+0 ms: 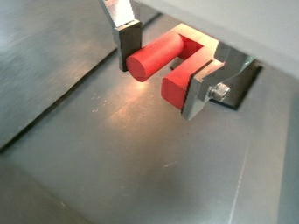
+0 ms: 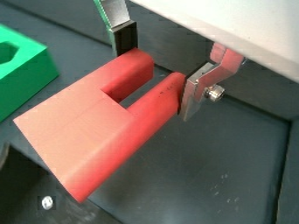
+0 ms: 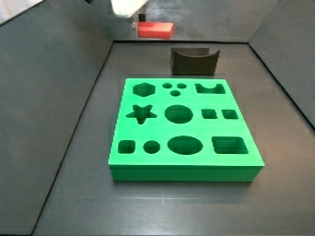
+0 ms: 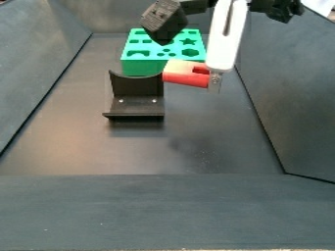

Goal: Pick up the square-circle object. Move up. Rotate the square-circle object. Place the square-circle object on the fixture. Regrasp the square-circle object. Move to above the board. Insert the square-circle object.
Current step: Rotate the square-circle object.

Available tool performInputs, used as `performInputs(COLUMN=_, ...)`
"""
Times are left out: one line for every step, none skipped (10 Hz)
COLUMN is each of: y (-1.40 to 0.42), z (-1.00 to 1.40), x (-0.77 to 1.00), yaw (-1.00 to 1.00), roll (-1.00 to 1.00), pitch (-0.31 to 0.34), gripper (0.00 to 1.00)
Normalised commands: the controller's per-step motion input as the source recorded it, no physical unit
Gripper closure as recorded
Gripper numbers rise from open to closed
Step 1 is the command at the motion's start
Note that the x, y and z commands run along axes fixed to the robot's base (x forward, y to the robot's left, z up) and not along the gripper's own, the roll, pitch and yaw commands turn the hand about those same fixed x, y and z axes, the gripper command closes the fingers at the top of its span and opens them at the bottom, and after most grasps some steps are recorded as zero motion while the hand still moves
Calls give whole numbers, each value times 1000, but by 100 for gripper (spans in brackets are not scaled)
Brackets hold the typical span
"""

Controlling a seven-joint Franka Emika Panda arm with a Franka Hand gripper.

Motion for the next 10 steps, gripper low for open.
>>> performInputs(y=9, z=10, x=-9, yaw=-1000, roll=1, pitch=-5, gripper=100)
performInputs(y=9, z=10, x=-9, yaw=-1000, roll=1, pitch=-6, gripper=100)
performInputs(y=9, z=10, x=-9, yaw=-1000, roll=1, pitch=-6, gripper=100)
performInputs(y=9, z=10, x=-9, yaw=-1000, roll=1, pitch=-6, gripper=100)
performInputs(y=9, z=10, x=-9, yaw=-1000, roll=1, pitch=-7, gripper=100)
performInputs(y=9, z=9, x=-10, yaw=-1000, roll=1, pitch=-7, gripper=100)
performInputs(y=9, z=9, x=-10, yaw=-1000, roll=1, pitch=-8, gripper=100)
performInputs(y=9, z=9, x=-10, yaw=-1000, roll=1, pitch=-8, gripper=100)
performInputs(y=9, z=9, x=-10, yaw=-1000, roll=1, pitch=-9, gripper=100)
performInputs(y=10, z=9, x=-10, yaw=-1000, roll=1, pitch=-9, gripper=100)
